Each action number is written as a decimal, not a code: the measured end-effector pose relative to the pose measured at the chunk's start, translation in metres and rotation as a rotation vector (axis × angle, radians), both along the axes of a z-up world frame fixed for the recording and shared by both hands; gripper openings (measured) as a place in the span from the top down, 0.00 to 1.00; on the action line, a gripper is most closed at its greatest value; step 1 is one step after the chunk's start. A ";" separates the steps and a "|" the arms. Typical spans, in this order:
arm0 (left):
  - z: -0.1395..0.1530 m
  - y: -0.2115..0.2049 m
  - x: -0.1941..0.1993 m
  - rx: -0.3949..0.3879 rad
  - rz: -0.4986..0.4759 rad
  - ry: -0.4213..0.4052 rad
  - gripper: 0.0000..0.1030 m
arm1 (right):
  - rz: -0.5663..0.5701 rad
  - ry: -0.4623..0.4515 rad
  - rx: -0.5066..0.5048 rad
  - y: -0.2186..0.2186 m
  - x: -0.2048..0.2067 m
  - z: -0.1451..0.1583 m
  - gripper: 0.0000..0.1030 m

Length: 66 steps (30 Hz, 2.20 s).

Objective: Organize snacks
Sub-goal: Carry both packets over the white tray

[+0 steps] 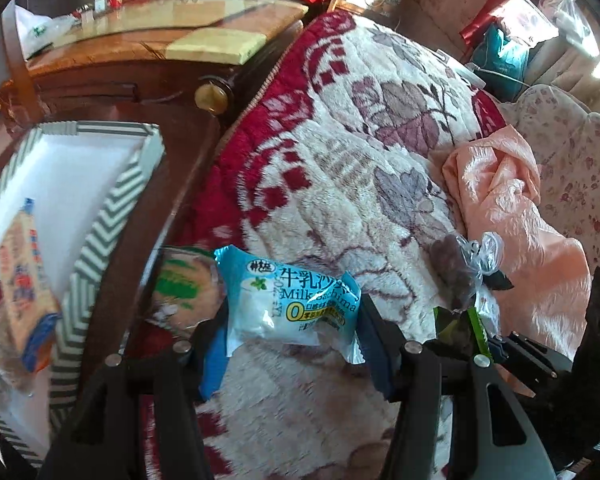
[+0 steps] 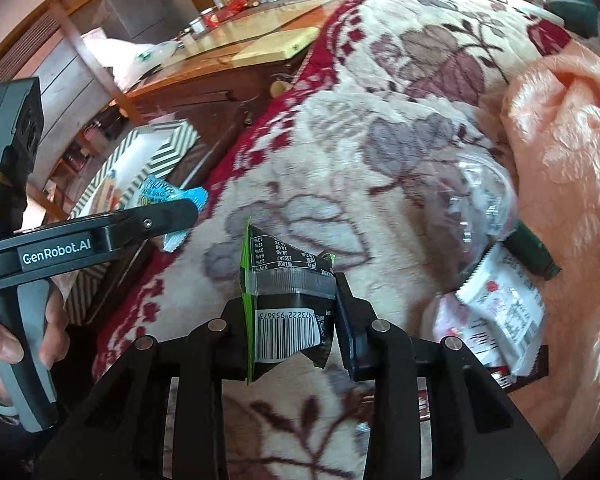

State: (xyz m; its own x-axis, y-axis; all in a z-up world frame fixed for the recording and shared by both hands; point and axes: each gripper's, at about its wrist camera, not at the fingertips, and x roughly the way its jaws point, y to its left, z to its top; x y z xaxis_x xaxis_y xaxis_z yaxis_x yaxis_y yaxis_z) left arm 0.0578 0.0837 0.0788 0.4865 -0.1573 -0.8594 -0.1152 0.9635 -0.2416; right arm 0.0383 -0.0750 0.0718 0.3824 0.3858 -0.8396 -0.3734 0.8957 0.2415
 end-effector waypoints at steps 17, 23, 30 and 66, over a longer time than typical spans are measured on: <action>0.016 0.066 -0.050 0.061 0.120 -0.049 0.42 | 0.147 -0.012 -0.032 0.078 -0.025 0.013 0.69; 0.015 0.084 -0.062 0.060 0.160 -0.054 0.42 | 0.185 -0.016 -0.047 0.097 -0.030 0.016 0.70; 0.013 0.097 -0.074 0.064 0.191 -0.057 0.42 | 0.215 -0.010 -0.061 0.112 -0.038 0.016 0.69; -0.007 0.191 -0.102 0.046 0.399 -0.032 0.42 | 0.425 -0.018 -0.104 0.240 -0.022 0.016 0.70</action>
State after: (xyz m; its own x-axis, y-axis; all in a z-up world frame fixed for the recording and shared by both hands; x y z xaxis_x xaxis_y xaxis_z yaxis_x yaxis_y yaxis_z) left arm -0.0445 0.2744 0.0715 0.5284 0.0879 -0.8444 -0.4757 0.8545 -0.2088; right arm 0.0160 0.1649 0.0876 0.2232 0.4253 -0.8771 -0.7172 0.6811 0.1477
